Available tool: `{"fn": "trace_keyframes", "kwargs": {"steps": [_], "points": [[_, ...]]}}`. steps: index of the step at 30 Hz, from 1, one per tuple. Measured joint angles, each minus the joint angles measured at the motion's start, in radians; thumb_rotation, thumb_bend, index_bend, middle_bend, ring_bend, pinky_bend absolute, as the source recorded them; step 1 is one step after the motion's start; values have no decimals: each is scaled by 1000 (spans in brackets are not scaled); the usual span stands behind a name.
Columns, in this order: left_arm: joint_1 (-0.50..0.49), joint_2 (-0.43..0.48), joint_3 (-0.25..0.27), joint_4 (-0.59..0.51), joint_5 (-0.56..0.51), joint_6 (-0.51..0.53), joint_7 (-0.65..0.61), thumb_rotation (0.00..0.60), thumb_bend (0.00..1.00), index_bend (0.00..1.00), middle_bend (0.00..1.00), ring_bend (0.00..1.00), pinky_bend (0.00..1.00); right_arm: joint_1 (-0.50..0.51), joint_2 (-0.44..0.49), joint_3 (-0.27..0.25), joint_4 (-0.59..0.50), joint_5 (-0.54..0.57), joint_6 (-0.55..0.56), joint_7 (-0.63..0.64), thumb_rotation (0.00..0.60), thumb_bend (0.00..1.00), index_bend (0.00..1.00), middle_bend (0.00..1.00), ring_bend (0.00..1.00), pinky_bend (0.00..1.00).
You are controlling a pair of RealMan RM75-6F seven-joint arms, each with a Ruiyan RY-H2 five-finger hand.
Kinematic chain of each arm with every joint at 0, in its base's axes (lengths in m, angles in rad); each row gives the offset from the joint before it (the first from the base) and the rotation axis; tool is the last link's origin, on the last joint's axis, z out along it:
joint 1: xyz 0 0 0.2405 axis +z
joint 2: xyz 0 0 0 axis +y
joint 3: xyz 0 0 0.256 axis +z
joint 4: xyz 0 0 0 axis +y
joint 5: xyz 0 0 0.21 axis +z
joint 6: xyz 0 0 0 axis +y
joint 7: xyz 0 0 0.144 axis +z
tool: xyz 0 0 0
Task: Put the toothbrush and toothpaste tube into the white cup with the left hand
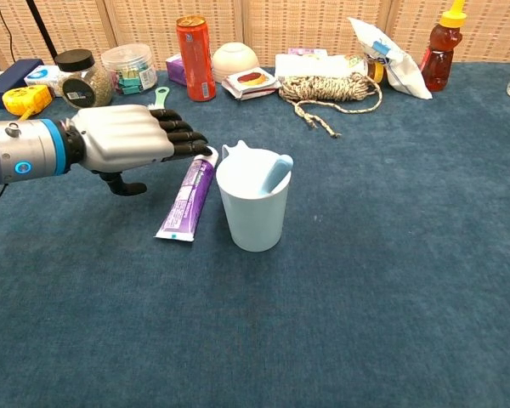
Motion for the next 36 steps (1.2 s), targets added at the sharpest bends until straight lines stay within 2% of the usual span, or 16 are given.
{"fn": "trace_keyframes", "kwargs": {"steps": [11, 16, 21, 29, 36], "points": [[37, 109, 46, -57, 9, 31, 16, 600, 358, 10, 0, 0, 51, 0, 2, -3, -5, -8, 2, 2, 600, 0, 57, 0, 0, 0], [46, 120, 41, -67, 38, 90, -45, 600, 359, 0, 0, 0, 51, 1, 4, -3, -5, -10, 2, 7, 600, 0, 57, 0, 0, 0], [40, 85, 28, -31, 87, 139, -122, 600, 359, 0, 0, 0, 51, 1, 3, -5, -6, -12, 2, 5, 600, 0, 57, 0, 0, 0], [14, -21, 43, 51, 123, 110, -112, 600, 358, 0, 0, 0, 51, -1, 6, 0, -1, 0, 2, 18, 600, 0, 57, 0, 0, 0], [3, -61, 35, 72, 105, 80, -86, 600, 358, 0, 0, 0, 51, 1, 6, -3, -1, -9, 0, 21, 600, 0, 57, 0, 0, 0]]}}
